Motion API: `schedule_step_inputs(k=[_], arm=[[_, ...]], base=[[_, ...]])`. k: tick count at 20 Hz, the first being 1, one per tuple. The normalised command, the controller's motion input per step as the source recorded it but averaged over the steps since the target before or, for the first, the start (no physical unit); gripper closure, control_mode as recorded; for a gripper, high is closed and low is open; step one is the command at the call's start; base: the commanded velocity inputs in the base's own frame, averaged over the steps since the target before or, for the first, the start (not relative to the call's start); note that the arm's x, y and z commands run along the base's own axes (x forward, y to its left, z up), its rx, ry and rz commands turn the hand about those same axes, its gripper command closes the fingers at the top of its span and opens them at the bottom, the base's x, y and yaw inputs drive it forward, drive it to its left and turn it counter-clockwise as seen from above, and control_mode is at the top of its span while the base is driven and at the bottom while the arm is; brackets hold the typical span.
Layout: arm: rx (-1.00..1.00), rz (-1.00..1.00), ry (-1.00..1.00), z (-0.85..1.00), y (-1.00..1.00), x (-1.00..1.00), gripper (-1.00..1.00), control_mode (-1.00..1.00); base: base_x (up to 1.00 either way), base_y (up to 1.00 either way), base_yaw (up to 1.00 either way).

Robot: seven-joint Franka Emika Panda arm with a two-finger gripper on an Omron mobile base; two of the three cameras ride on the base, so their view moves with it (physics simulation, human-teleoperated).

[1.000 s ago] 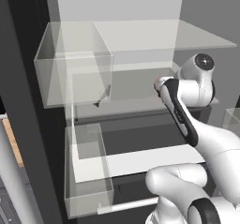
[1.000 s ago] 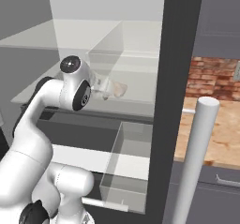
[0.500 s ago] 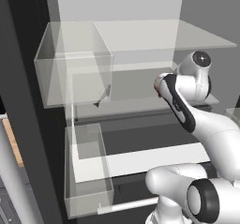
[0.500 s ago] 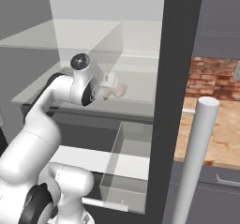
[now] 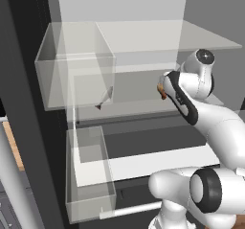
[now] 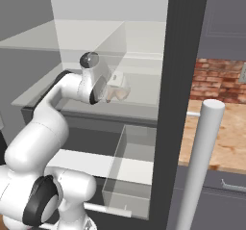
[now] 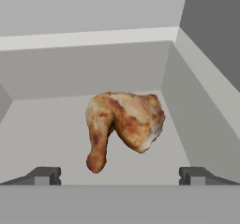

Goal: Gather the tomato and garlic from the fridge and place them on a tray on the dining counter. Then gather the fish and chicken drumstick from the fridge and place them on the other tray.

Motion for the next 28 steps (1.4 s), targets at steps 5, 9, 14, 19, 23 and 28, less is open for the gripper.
schedule_step_inputs(k=[5, 9, 14, 19, 23, 28], arm=[[0.00, 0.03, 0.00, -0.03, -0.12, 0.27, -1.00, -1.00], [0.00, 0.00, 0.00, -0.14, 0.00, 0.22, -1.00, -1.00], [0.00, 0.00, -0.01, -0.26, 0.00, 0.12, -1.00, -1.00], [0.00, 0.00, 0.00, -0.27, 0.06, 0.00, -1.00, -1.00], [0.00, -0.01, 0.00, -0.12, 0.27, 0.00, -1.00, -1.00], [0.00, -0.01, 0.00, 0.00, 0.19, 0.00, -1.00, -1.00]], base=[[0.00, 0.00, 0.00], [0.00, 0.00, 0.00], [0.00, 0.00, 0.00], [0.00, 0.00, 0.00], [0.00, 0.00, 0.00], [0.00, 0.00, 0.00]])
